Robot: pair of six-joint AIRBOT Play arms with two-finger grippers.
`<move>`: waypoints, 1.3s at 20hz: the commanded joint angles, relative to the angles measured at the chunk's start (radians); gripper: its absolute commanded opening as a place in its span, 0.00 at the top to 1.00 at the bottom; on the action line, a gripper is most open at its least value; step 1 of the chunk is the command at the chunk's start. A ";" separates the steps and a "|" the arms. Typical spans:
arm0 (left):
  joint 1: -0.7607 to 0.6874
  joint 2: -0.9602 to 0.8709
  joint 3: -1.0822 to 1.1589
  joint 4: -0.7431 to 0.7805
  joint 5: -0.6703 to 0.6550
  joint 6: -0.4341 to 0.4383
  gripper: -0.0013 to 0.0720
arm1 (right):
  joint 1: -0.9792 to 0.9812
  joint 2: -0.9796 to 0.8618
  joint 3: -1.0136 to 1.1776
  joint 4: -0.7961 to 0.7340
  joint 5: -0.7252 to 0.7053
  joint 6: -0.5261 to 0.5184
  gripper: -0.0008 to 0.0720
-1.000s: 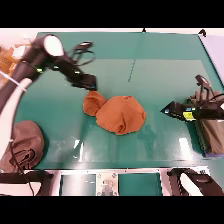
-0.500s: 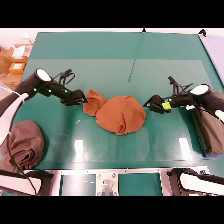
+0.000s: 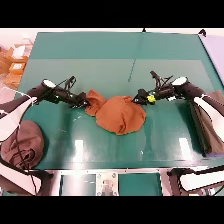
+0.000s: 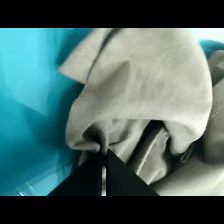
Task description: Fold the shirts.
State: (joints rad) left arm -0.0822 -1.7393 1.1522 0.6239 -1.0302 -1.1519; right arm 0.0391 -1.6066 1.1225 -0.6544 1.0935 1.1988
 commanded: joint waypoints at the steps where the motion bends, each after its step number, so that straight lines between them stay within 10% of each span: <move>1: 0.001 -0.005 0.008 -0.021 -0.005 0.010 0.95 | 0.015 -0.018 0.061 0.008 0.025 -0.007 0.97; 19: 0.215 0.633 0.629 0.067 -0.109 -0.029 0.95 | -0.292 0.424 0.764 0.027 0.356 -0.030 0.97; 26: 0.237 0.769 0.626 0.501 -0.314 -0.206 0.95 | -0.404 0.656 0.676 -0.245 0.296 -0.021 0.97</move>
State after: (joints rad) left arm 0.1478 -1.0073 1.7908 0.9726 -1.2457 -1.3033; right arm -0.3367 -1.0245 1.8404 -0.7994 1.4014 1.1713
